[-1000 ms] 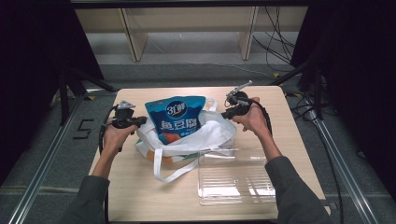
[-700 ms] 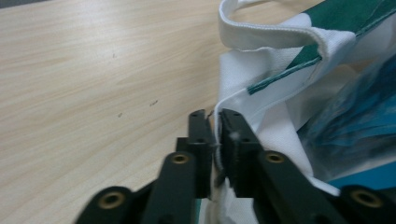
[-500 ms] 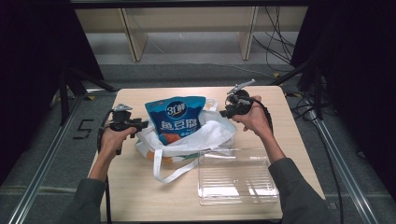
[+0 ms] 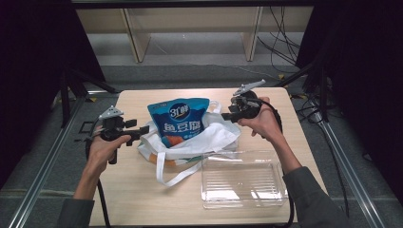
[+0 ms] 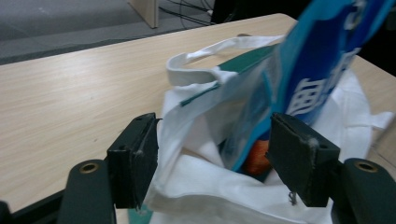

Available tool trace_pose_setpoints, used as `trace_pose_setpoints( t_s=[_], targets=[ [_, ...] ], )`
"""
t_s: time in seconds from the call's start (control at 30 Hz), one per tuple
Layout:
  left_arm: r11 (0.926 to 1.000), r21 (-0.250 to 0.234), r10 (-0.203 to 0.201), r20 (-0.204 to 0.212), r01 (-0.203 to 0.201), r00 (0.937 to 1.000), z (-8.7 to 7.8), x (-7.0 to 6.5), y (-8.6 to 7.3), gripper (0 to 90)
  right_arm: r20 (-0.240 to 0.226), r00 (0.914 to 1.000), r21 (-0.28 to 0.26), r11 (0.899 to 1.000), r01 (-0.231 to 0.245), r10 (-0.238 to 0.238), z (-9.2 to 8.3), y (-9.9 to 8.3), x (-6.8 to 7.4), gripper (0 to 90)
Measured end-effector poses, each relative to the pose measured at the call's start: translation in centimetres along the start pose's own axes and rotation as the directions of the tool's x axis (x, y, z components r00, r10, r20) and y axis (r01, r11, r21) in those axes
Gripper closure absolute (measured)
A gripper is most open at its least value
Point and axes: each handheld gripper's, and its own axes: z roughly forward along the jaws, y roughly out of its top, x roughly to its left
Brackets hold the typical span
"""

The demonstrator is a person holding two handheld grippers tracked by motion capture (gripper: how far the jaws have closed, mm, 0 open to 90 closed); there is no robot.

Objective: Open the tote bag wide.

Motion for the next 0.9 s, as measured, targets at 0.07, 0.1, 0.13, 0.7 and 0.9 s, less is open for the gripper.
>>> trace_pose_setpoints(
  t_s=[0.07,0.1,0.13,0.7,0.9],
  targets=[
    [0.9999,0.000,0.012,0.003,-0.012,0.9999,-0.1,-0.5,0.1,32.2,-0.017,0.9998,-0.001,1.000,-0.012,0.012,-0.2,0.0,0.3,53.7],
    [0.9998,0.004,0.020,0.008,-0.020,0.9998,-0.1,-0.9,0.1,31.3,-0.019,0.9997,-0.010,1.000,-0.014,0.014,-0.4,0.0,0.4,53.0],
    [0.9998,0.004,0.020,0.008,-0.020,0.9998,-0.1,-0.9,0.1,31.2,-0.019,0.9997,-0.010,1.000,-0.014,0.014,-0.4,0.0,0.4,53.0],
    [0.9978,0.048,0.044,0.027,-0.046,0.9986,-2.2,-3.9,-4.0,28.4,-0.110,0.9907,-0.096,0.993,0.069,-0.080,-0.6,3.8,2.7,48.6],
    [0.9964,0.061,0.057,0.030,-0.058,0.9980,-3.3,-5.1,-6.4,27.3,-0.137,0.9833,-0.105,0.989,0.106,-0.120,0.7,5.1,3.5,48.3]
  ],
)
